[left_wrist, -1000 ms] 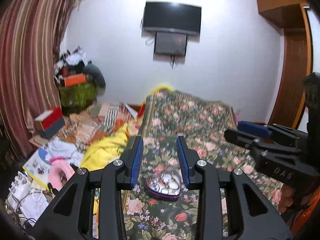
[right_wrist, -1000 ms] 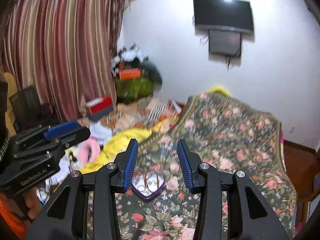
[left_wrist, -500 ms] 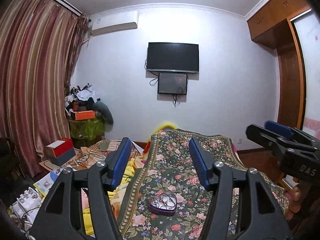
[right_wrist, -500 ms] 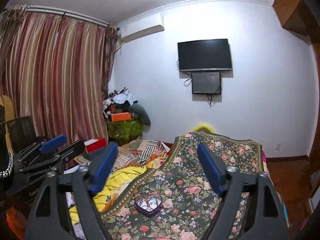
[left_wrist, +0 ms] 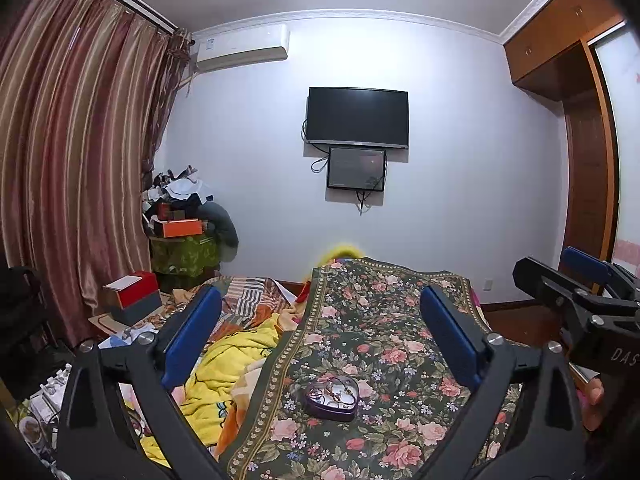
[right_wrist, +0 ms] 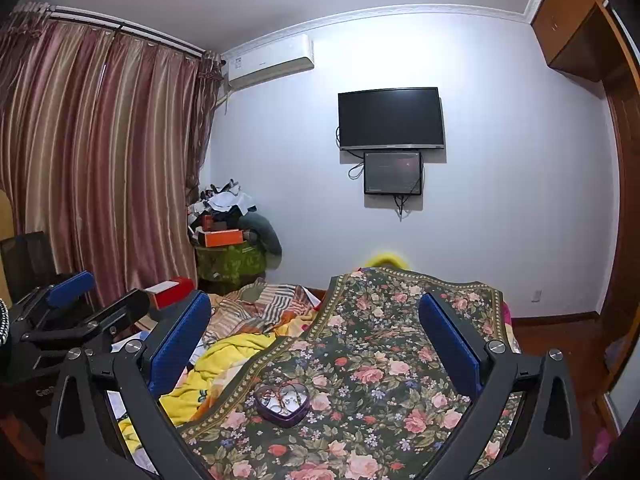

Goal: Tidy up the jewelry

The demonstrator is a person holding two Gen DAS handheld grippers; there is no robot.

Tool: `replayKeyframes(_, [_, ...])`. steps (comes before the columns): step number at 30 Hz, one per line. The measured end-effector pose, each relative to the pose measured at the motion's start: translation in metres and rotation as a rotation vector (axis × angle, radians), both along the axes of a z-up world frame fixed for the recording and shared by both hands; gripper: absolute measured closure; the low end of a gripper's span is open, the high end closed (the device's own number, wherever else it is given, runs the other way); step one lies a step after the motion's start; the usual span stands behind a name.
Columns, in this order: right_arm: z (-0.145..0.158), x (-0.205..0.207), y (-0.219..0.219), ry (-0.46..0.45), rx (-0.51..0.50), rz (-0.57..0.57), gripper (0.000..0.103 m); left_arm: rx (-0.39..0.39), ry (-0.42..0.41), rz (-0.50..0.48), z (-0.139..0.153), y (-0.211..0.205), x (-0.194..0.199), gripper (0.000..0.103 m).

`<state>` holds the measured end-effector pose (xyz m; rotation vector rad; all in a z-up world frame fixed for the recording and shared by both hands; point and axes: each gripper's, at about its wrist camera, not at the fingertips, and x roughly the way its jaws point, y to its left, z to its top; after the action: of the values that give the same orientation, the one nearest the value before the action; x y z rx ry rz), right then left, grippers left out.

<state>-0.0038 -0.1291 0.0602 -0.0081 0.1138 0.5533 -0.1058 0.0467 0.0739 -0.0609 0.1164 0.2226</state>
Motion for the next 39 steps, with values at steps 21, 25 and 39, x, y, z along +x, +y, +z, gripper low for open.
replayKeyframes(21, [-0.006,-0.001,-0.009,0.026,-0.011,-0.007,0.0,-0.017,0.02,0.008,-0.006,0.006,0.003,0.001])
replayKeyframes(25, [-0.007,0.0,-0.012,0.032,-0.015,-0.009,0.0,-0.023,0.032,0.006,-0.009,0.007,0.005,0.001])
replayKeyframes(39, [-0.003,0.003,-0.016,0.044,-0.008,-0.015,0.0,-0.013,0.057,-0.025,-0.011,-0.001,0.013,0.001])
